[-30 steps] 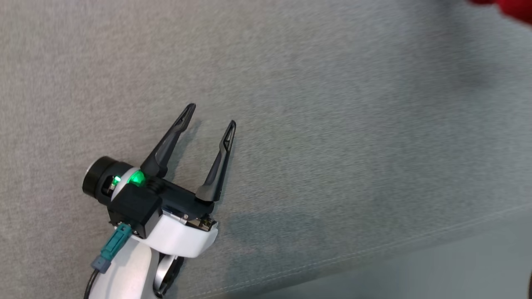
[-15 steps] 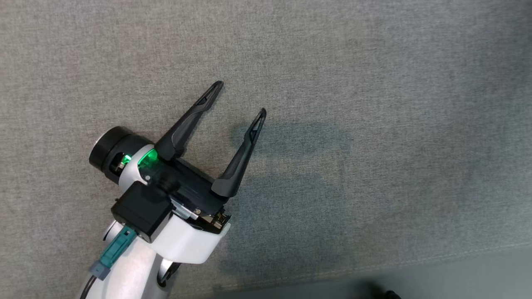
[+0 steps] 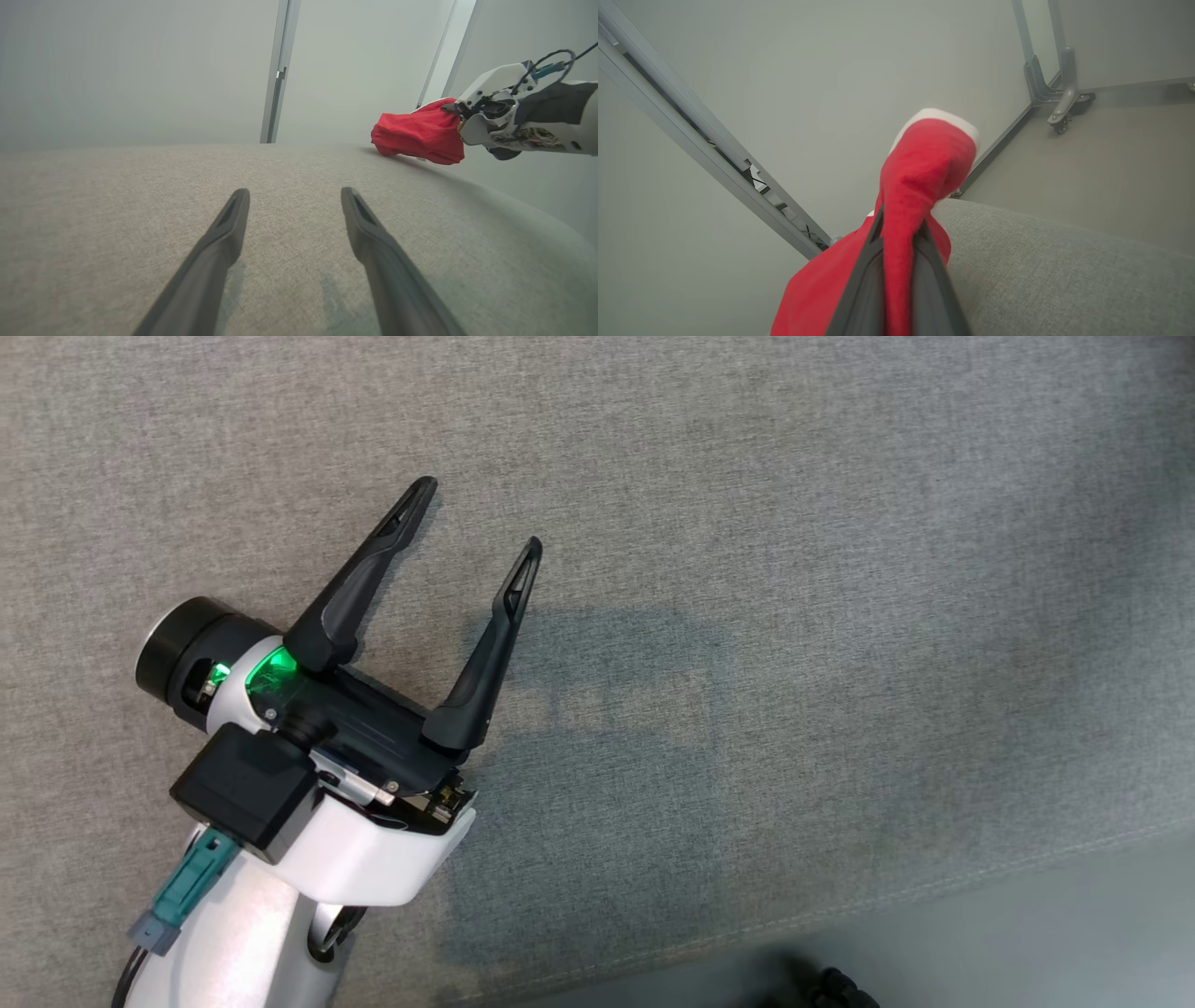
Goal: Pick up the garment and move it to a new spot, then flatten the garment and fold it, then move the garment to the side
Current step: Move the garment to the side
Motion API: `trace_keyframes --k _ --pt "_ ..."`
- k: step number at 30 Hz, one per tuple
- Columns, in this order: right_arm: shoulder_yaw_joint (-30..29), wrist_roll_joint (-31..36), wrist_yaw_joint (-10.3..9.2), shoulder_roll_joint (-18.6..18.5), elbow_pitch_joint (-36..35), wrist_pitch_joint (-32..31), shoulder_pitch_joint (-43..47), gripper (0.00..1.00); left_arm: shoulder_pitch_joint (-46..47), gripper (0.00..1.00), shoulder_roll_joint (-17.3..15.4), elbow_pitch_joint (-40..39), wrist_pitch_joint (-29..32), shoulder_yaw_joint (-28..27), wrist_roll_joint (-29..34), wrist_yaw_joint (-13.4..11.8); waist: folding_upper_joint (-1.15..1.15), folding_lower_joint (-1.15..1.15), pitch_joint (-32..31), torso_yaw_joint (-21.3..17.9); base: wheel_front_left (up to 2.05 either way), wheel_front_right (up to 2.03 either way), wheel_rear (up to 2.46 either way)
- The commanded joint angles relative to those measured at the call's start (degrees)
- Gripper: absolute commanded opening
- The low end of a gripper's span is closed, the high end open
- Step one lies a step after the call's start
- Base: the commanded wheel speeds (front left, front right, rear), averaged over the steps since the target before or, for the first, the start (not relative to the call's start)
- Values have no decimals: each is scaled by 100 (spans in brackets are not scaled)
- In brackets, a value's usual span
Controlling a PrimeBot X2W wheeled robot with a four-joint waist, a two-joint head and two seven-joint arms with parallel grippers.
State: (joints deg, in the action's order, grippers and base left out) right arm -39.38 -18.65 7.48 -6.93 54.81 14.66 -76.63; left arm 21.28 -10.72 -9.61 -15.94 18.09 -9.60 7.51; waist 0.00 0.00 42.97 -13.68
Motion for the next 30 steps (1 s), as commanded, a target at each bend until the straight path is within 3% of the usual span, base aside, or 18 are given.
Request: trace_keyframes --k 1,9,10,12,13,22,26,30 --pt "-76 171 1 10 -151 34 98 0 -131 100 -97 353 94 -82 -57 -3 0 0 -9 -55 0 0 0" --pt "-1094 1049 1 115 67 34 314 0 -113 100 -177 468 94 -60 -5 -23 0 0 -25 -98 0 0 0" --pt "-1250 1175 1 122 98 34 315 9 -108 100 -181 476 94 -59 -7 -24 0 0 -29 -93 0 0 0" --pt "-1541 1436 1 141 129 34 297 45 -95 100 -185 490 94 -57 -14 -31 0 0 -44 -83 0 0 0" --pt "-1686 1559 1 156 143 34 279 100 -89 100 -184 497 94 -55 -17 -35 0 0 -57 -80 0 0 0" --pt "-2652 2698 1 224 359 34 272 100 -124 100 -89 572 94 -74 -80 -101 0 0 -428 -113 0 0 0" --pt "-2588 3030 1 258 189 34 349 100 -195 100 111 612 94 -182 -231 -150 0 0 -741 -67 0 0 0" --pt "-2040 2859 1 342 71 34 603 100 -307 100 276 711 94 -317 -291 -231 0 0 -1130 32 0 0 0"
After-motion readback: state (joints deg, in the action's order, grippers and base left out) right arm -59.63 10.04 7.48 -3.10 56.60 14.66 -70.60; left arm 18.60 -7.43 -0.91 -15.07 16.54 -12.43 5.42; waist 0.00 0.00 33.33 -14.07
